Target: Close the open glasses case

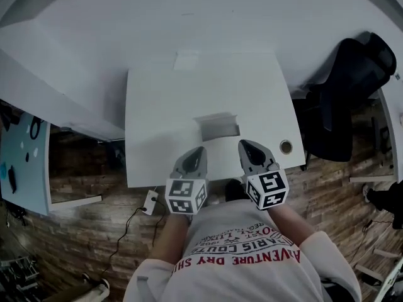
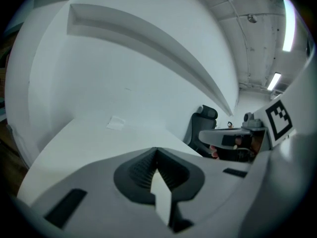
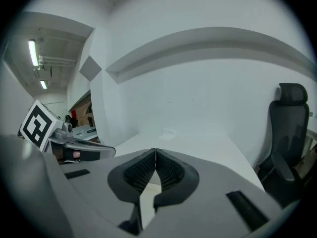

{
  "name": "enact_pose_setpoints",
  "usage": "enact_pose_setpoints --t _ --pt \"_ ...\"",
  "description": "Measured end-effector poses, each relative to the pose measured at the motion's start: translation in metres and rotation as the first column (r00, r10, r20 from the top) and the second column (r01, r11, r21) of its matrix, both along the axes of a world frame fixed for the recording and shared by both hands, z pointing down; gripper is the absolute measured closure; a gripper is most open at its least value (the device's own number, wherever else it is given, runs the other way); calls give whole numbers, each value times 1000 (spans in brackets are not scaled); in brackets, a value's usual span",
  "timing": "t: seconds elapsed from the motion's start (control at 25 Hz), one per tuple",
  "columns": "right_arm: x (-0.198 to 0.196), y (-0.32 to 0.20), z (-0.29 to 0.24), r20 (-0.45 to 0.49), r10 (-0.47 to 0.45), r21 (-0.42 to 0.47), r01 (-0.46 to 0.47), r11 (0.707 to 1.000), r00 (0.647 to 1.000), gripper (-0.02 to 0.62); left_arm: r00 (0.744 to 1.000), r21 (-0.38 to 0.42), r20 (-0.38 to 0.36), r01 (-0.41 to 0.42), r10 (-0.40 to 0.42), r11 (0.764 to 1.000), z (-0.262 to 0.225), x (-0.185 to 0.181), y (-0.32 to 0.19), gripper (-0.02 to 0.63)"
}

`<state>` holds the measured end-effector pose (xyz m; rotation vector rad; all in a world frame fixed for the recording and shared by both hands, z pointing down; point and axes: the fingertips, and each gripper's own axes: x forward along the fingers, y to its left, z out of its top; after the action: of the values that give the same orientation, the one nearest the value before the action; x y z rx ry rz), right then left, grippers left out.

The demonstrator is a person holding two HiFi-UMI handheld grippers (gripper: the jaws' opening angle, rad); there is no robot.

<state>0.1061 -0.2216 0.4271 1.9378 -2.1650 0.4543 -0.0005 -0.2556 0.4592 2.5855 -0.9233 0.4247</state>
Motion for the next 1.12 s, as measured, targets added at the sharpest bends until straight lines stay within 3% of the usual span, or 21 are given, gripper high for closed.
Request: enact_pose_setpoints --t 0.36,0.76,0.96,1.12 --pt "29 -33 41 37 -97 -116 100 988 995 583 993 -110 89 83 -73 990 54 30 -17 609" --pt "43 -52 94 43 -199 -241 204 949 979 583 975 -236 194 152 -106 960 131 53 -25 609" --pt "43 -61 116 54 -234 -284 240 928 971 583 973 -332 170 206 -157 920 153 54 -31 609" --pt "49 -63 119 104 -212 -309 234 922 972 583 967 -331 196 221 -162 917 158 59 -34 609"
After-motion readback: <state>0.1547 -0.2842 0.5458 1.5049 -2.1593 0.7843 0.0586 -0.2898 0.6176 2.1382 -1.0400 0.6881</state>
